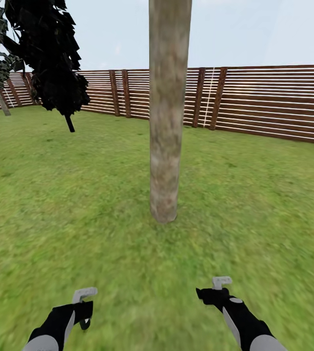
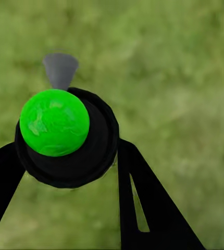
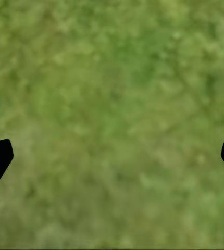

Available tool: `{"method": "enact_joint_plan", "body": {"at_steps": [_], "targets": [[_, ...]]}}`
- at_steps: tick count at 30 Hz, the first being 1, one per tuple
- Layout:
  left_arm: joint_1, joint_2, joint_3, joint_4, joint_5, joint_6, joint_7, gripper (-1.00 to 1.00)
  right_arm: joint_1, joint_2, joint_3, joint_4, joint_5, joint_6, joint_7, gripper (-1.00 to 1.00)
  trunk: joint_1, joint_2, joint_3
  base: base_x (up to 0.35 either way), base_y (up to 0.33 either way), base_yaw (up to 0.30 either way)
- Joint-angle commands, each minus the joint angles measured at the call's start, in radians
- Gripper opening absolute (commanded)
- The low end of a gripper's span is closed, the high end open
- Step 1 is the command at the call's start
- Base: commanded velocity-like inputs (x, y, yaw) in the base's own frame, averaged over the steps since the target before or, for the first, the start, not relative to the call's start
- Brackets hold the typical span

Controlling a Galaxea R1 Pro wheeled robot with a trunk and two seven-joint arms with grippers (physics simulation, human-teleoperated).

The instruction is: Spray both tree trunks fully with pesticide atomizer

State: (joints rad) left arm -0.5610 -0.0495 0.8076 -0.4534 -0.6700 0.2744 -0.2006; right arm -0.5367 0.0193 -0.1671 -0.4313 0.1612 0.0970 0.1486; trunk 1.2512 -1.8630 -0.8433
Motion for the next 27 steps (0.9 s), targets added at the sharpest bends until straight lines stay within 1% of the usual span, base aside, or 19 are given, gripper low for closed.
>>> {"method": "enact_joint_plan", "body": {"at_steps": [1,9,15,18,24,25,26,27], "targets": [[-0.001,0.000,0.000,0.000,0.000,0.000,0.001,-1.00,0.000,0.000,0.000,0.000,0.000,0.000,0.000,1.00,0.000,0.000,0.000,0.340,0.000,0.000],[-0.006,0.001,-0.007,0.001,-0.002,0.004,0.001,-1.00,0.000,-0.001,0.003,0.002,0.005,-0.004,0.002,1.00,0.000,0.000,0.000,0.340,0.000,0.000],[-0.004,0.008,-0.010,0.000,-0.007,0.028,0.000,-1.00,0.000,0.000,0.002,0.005,0.002,-0.017,0.000,1.00,0.000,0.000,0.000,0.340,0.000,-0.003],[-0.004,0.011,-0.010,-0.001,-0.006,0.029,0.000,-1.00,0.001,-0.001,0.001,0.005,0.002,-0.016,-0.001,1.00,0.000,0.000,0.000,0.340,0.000,-0.196],[-0.002,0.012,-0.009,-0.001,-0.004,0.028,0.000,-1.00,0.001,-0.001,-0.001,0.006,0.001,-0.016,-0.001,1.00,0.000,0.000,0.000,0.339,0.019,-0.287],[-0.002,0.012,-0.009,-0.001,-0.004,0.028,0.000,-1.00,0.001,-0.003,-0.001,0.006,0.001,-0.016,0.000,1.00,0.000,0.000,0.000,0.317,0.125,-0.293],[-0.002,0.012,-0.009,-0.001,-0.004,0.028,0.000,-1.00,0.001,-0.018,-0.001,0.007,0.000,-0.016,0.002,1.00,0.000,0.000,0.000,0.305,0.150,-0.294],[-0.001,0.011,-0.009,0.000,-0.004,0.028,0.000,-1.00,0.001,-0.043,-0.001,0.007,-0.001,-0.017,0.005,1.00,0.000,0.000,0.000,0.294,0.163,-0.291]]}}
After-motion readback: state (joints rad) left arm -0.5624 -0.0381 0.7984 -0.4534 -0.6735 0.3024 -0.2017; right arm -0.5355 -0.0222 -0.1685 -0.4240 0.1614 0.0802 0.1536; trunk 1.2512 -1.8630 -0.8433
